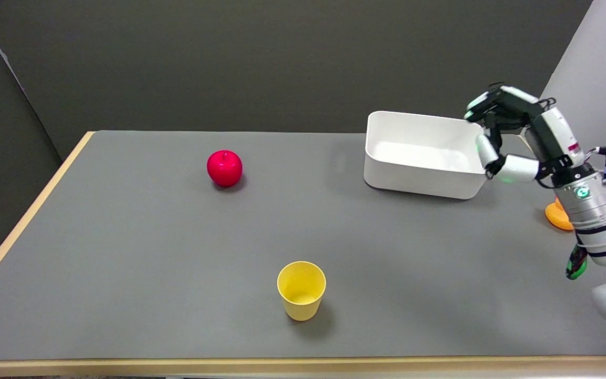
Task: Pick up the yellow cup.
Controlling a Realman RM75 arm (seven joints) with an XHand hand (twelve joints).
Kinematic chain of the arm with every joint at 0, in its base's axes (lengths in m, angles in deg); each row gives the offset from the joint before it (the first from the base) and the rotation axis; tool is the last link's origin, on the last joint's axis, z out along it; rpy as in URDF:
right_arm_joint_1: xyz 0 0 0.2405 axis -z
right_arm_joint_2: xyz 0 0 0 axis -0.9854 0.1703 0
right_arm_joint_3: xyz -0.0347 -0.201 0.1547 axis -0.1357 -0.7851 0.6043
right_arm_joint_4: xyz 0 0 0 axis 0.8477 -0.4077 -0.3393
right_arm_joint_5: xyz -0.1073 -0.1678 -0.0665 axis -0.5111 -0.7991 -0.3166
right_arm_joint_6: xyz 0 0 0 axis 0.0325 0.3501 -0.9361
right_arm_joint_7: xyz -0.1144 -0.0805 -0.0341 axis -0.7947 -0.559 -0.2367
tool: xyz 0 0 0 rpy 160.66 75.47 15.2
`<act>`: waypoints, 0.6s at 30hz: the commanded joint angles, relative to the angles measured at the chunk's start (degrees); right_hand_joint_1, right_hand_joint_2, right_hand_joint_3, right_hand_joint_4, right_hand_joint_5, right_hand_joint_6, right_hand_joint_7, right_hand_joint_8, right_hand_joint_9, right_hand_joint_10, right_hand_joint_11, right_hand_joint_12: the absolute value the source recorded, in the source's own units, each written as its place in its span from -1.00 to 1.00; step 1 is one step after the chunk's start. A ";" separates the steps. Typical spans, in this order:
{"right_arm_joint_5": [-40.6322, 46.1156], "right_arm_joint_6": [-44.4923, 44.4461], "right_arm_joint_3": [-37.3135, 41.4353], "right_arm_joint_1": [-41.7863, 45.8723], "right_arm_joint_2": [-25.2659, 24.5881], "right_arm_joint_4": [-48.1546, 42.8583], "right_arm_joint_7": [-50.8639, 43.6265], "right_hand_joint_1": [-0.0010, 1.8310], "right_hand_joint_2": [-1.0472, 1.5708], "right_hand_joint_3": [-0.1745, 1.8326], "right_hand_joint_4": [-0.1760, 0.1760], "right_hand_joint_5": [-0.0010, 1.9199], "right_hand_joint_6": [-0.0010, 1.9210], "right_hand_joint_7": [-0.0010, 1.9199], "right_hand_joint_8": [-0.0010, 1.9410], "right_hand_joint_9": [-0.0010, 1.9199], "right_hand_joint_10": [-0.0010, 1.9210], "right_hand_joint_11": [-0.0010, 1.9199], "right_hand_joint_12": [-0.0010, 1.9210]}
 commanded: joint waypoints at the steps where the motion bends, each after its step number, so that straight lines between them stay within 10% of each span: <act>1: -30.81 4.90 11.36 13.19 -0.15 -14.94 2.14 0.34 0.39 0.19 0.37 -0.43 0.10 -0.23 -0.07 0.08 0.89 0.21 1.00; 5: -38.07 7.03 11.96 15.29 -1.28 -18.64 2.30 0.43 0.41 0.19 0.48 -0.48 0.06 -0.27 -0.12 0.09 0.92 0.22 1.00; 8: -42.81 11.75 11.61 17.22 -1.76 -20.65 2.30 0.92 0.14 0.65 0.60 -0.55 -0.12 -0.33 -0.24 -0.01 1.00 0.26 1.00; 18: -53.63 18.10 15.10 22.20 -5.73 -26.81 1.82 0.93 0.11 0.71 0.56 -0.75 -0.48 -0.70 -0.53 0.03 1.00 0.30 1.00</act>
